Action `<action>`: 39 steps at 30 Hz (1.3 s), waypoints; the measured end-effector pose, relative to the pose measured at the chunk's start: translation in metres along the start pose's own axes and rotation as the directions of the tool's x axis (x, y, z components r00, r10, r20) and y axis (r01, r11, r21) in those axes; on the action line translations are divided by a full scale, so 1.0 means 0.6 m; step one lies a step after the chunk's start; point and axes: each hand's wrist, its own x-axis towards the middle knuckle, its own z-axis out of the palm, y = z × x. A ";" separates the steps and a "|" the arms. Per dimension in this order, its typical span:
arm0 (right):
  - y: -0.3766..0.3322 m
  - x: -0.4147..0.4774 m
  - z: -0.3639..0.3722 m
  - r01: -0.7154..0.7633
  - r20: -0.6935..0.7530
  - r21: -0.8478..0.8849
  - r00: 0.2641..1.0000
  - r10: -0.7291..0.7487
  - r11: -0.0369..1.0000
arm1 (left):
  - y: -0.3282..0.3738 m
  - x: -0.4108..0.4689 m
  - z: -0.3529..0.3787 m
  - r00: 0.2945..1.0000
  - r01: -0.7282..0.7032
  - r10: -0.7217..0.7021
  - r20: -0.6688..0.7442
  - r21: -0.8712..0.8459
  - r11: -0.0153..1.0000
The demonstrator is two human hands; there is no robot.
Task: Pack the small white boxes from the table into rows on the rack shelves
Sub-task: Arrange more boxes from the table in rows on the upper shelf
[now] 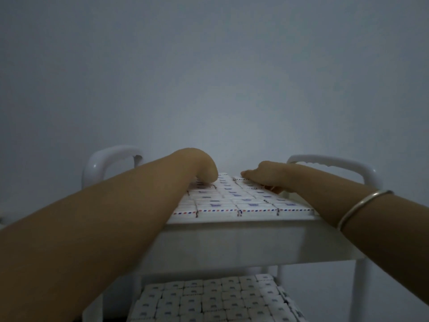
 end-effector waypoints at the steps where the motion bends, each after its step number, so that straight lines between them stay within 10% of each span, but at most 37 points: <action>1: 0.002 0.001 0.002 -0.023 -0.003 -0.013 1.000 0.023 1.000 | -0.002 -0.004 -0.001 1.000 0.004 -0.005 0.016 0.017 1.000; 12: -0.001 -0.006 0.003 -0.008 0.014 0.045 1.000 0.007 0.999 | -0.005 -0.015 -0.003 0.999 -0.017 0.016 0.049 0.024 1.000; 18: -0.013 -0.028 -0.002 -0.034 -0.040 -0.065 0.999 0.031 0.997 | 0.000 -0.063 -0.022 0.992 -0.015 -0.016 -0.122 -0.248 0.969; 28: -0.135 -0.288 0.040 0.565 -0.410 0.082 0.770 -0.489 0.821 | -0.082 -0.267 0.013 0.971 -0.168 0.000 -0.240 -0.676 0.717; 39: -0.217 -0.498 0.447 0.627 0.263 0.227 0.697 -0.667 0.745 | -0.374 -0.542 0.393 0.978 0.105 -0.199 -0.063 -0.676 0.729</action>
